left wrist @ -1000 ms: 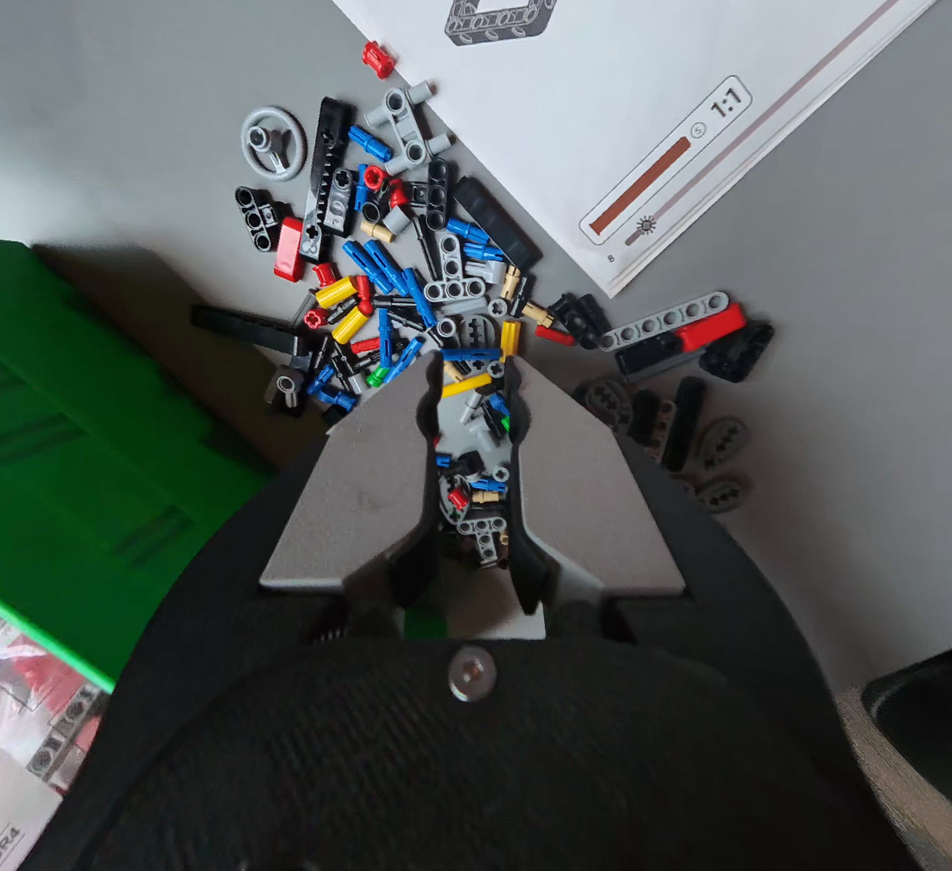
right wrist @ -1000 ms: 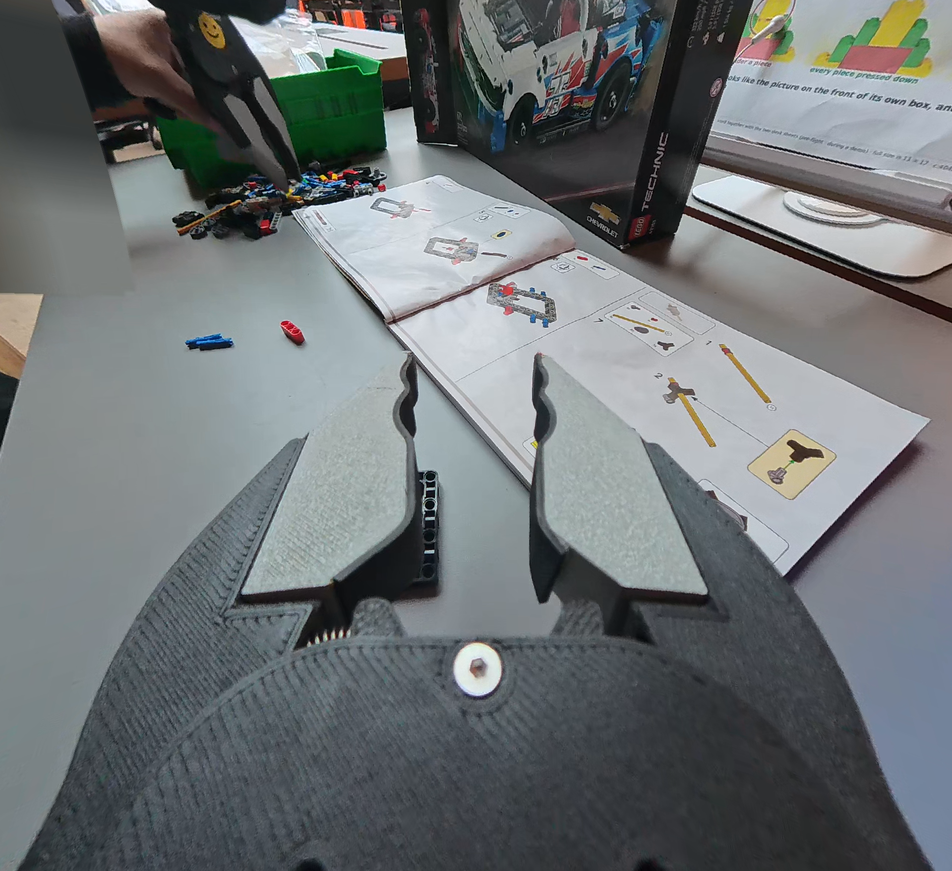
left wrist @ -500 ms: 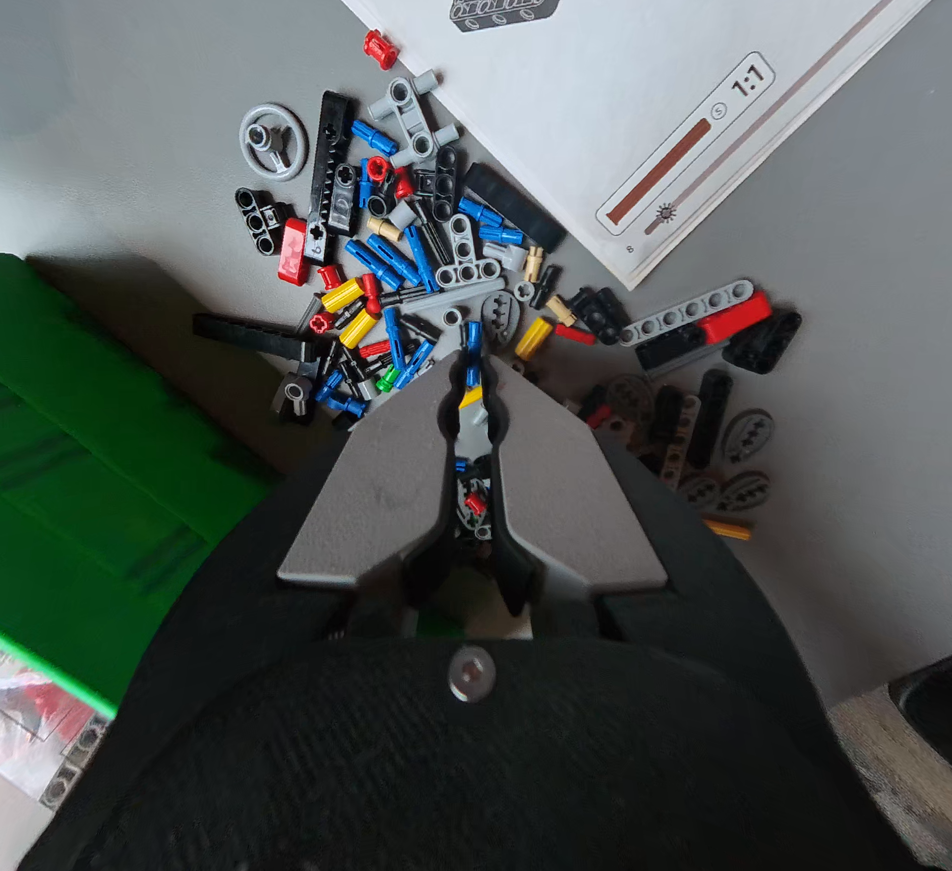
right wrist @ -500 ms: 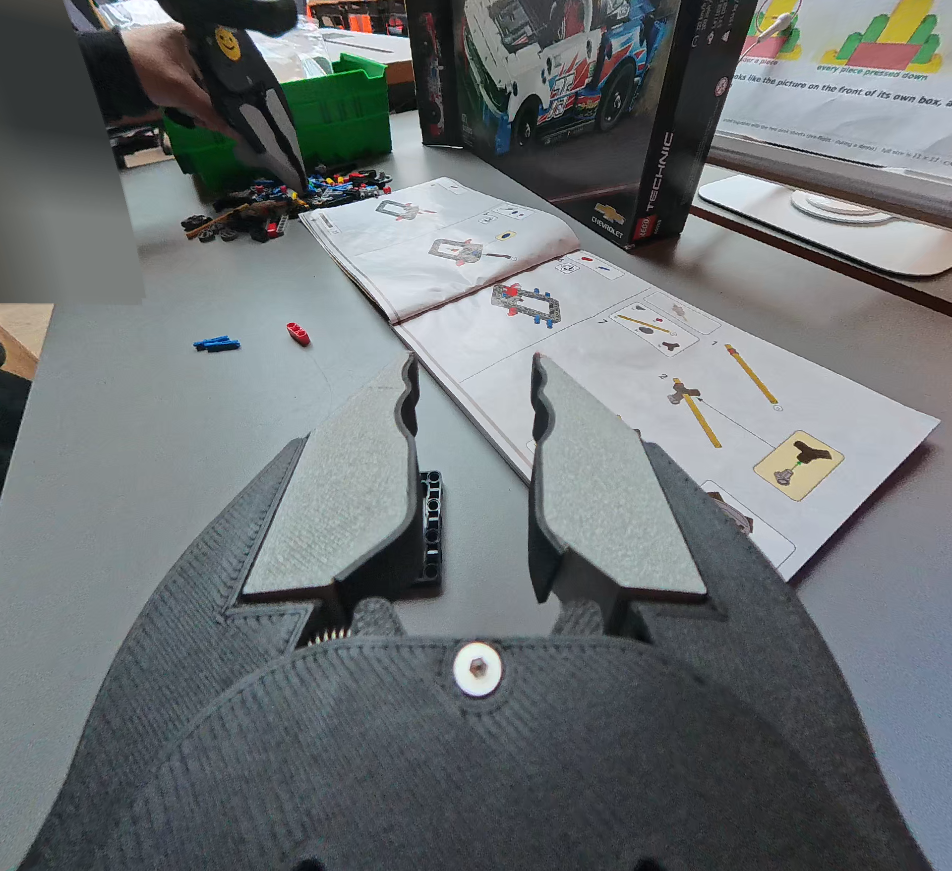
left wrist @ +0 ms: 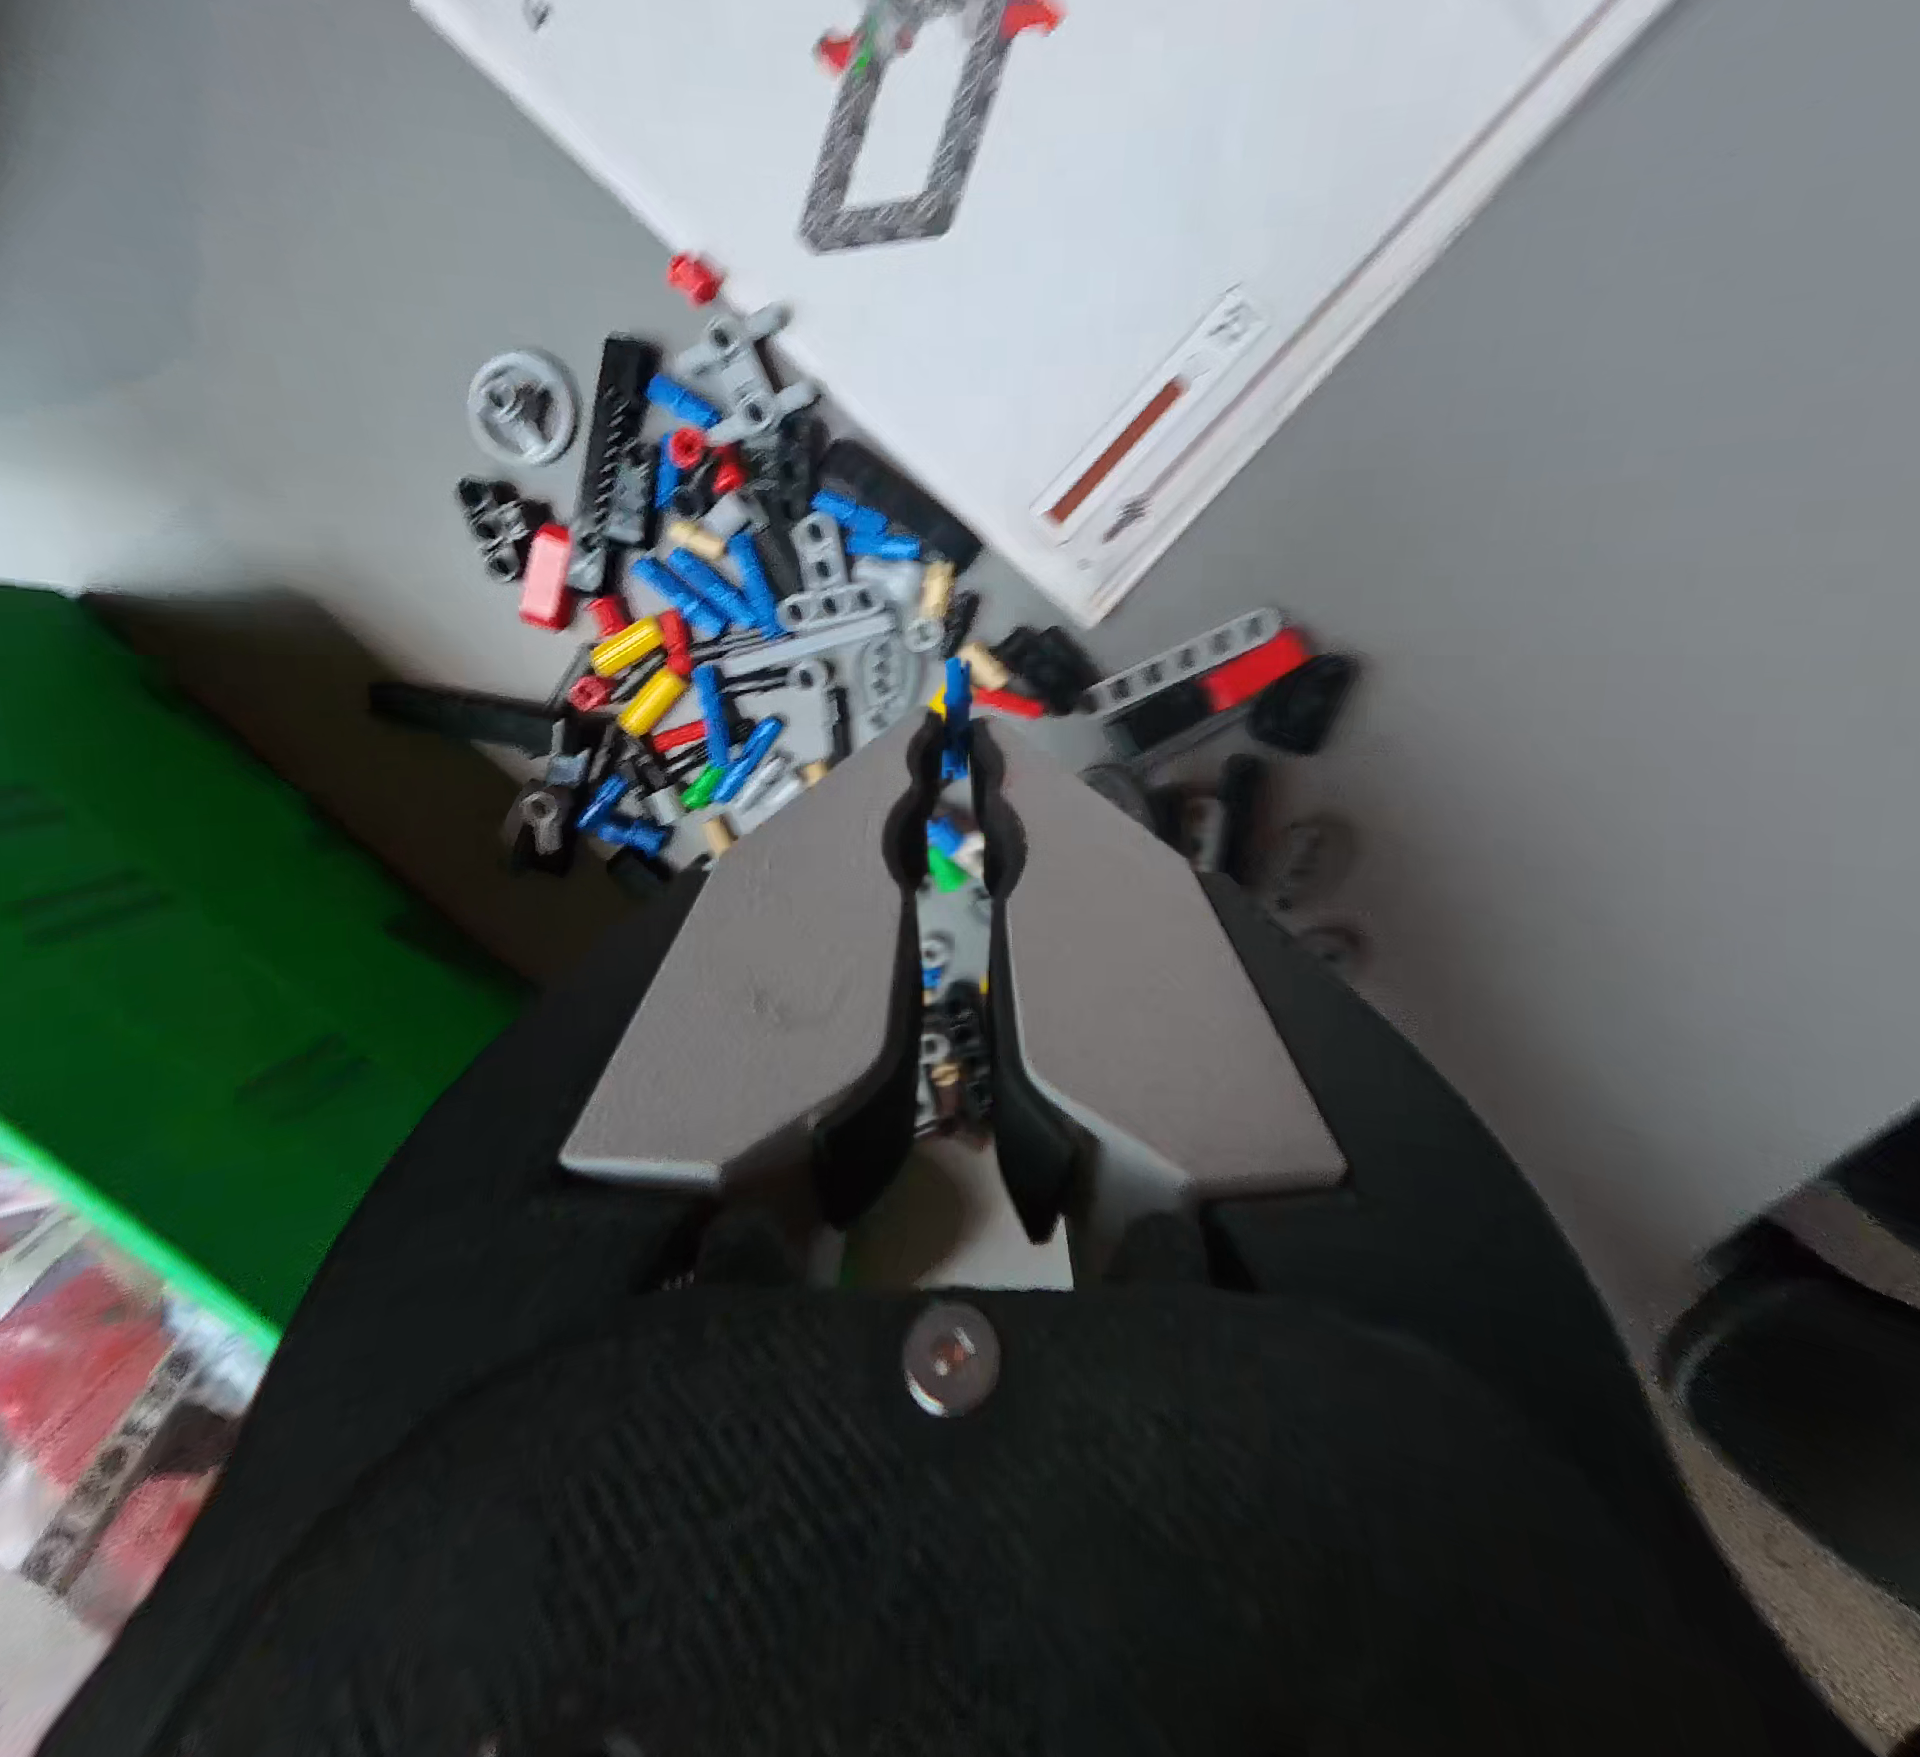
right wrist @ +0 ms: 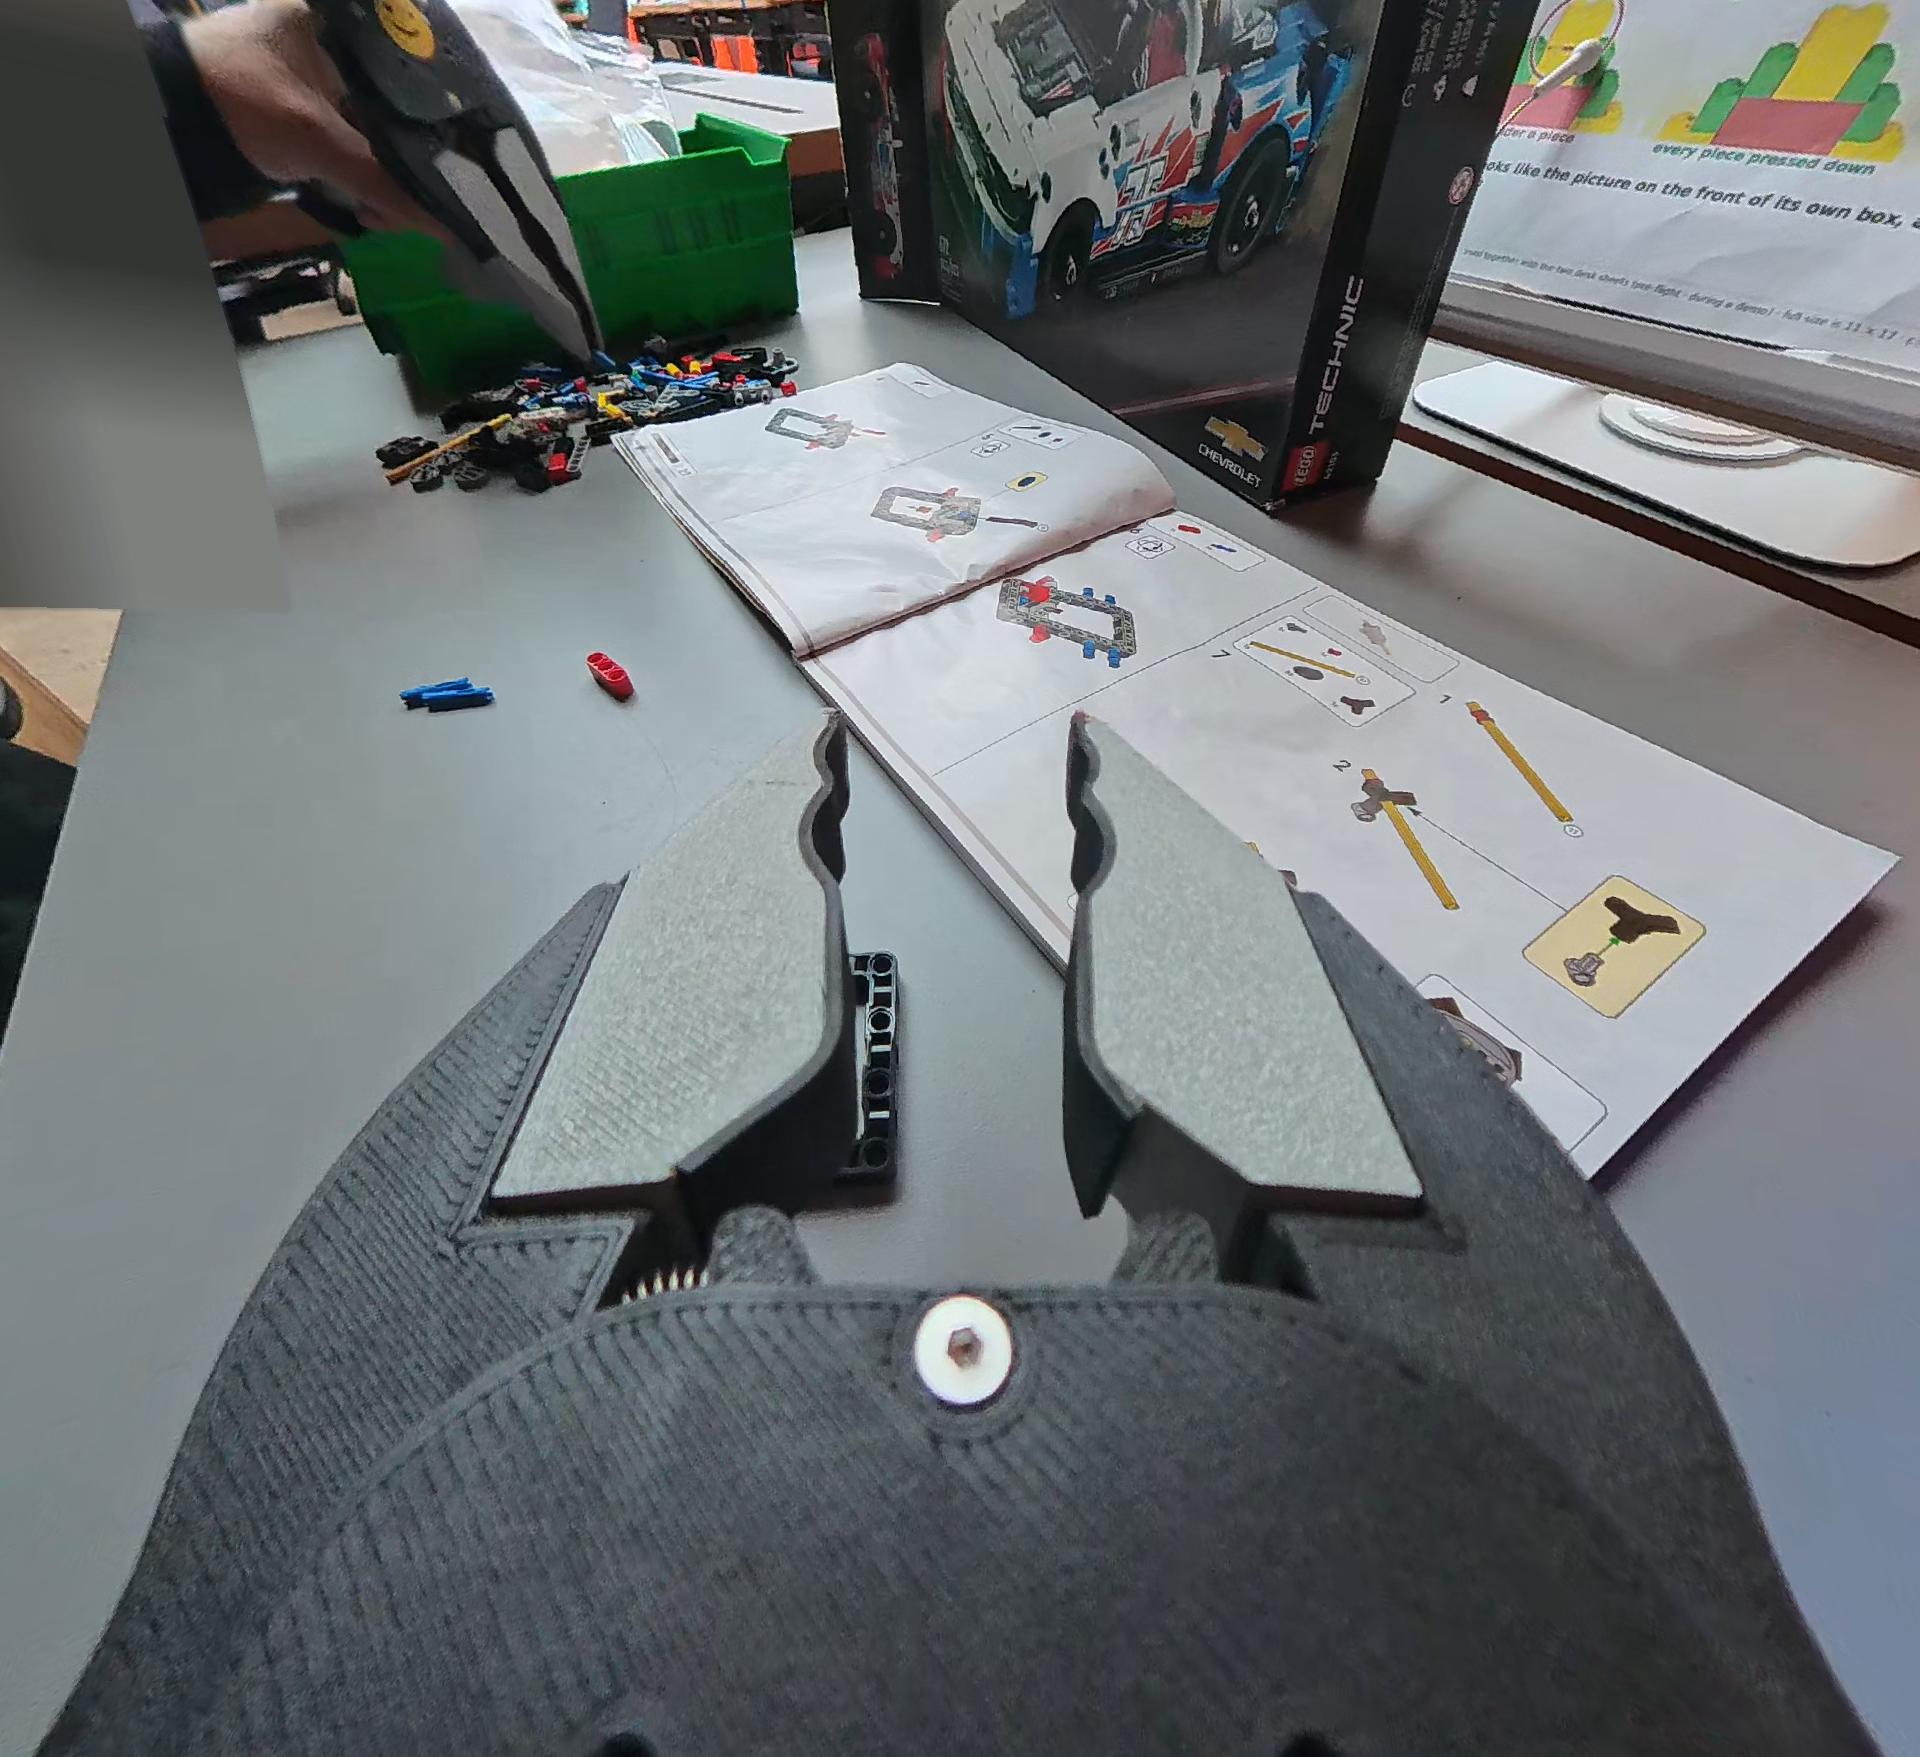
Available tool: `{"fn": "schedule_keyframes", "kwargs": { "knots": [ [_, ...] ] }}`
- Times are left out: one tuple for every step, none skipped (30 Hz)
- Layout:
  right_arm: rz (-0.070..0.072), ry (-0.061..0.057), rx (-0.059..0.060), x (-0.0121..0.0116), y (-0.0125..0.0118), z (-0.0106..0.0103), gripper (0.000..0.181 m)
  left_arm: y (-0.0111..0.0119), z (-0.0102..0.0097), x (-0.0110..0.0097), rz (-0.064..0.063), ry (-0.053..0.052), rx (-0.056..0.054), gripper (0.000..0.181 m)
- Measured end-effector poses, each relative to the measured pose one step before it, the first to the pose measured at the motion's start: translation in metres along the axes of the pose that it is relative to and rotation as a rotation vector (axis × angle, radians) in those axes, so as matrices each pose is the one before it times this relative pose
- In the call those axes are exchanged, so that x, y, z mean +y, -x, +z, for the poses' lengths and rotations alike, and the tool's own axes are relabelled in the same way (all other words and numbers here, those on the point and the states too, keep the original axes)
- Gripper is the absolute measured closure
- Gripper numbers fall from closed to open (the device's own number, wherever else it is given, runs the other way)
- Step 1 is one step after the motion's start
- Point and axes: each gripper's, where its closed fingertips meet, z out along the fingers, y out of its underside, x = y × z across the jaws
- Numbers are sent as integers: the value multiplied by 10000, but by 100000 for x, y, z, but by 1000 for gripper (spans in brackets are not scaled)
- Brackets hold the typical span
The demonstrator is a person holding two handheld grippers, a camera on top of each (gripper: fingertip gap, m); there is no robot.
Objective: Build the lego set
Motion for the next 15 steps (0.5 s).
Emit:
{"fn": "schedule_keyframes", "kwargs": {
  "knots": [
    [-8, -3, -4, -14, 11, 1, 142, -1754, -441, -955, 47, -399, 482, 178],
    [-12, -1, -8, -10, 33, 3, 142, -2331, -165, -1131, 167, -430, 581, 179],
    [-13, -1, -10, -24, 32, 20, 142, -2611, 250, -1258, 307, -444, 529, 179],
    [-15, 7, -14, -4, 37, 17, 143, -2513, 673, -1097, 415, -325, 363, 179],
    [-18, 10, -12, -8, 42, 13, 143, -2223, 983, -1022, 386, -299, 185, 179],
    [-24, 1, -5, -17, 51, 4, 143, -1987, 1141, -846, 295, -223, 151, 179],
    [-26, -8, 0, -15, 44, -7, 143, -1858, 1153, -625, 204, -114, 274, 179],
    [-18, -7, 3, -12, 27, -21, 143, -1630, 1066, -501, 181, -90, 335, 179],
    [-7, -6, -7, -14, 37, -13, 143, -1021, 886, -403, 156, -81, 162, 178],
    [1, -15, -12, -22, 43, -27, 143, -489, 713, -176, 127, 29, 20, 179],
    [-1, -24, -17, -53, 60, -24, 143, -34, 573, 206, 136, 216, -114, 178],
    [-11, -29, -21, -68, 69, -31, 143, 257, 454, 223, 91, 198, -198, 178],
    [-25, -23, -10, -61, 73, -21, 144, 42, 407, 130, 18, 134, -33, 178],
    [-37, -14, 0, -58, 51, -29, 144, -172, 396, 33, 8, 69, 92, 178],
    [-40, -8, 3, -41, 55, -30, 144, -111, 384, -48, -22, -10, 42, 178]
  ]
}}
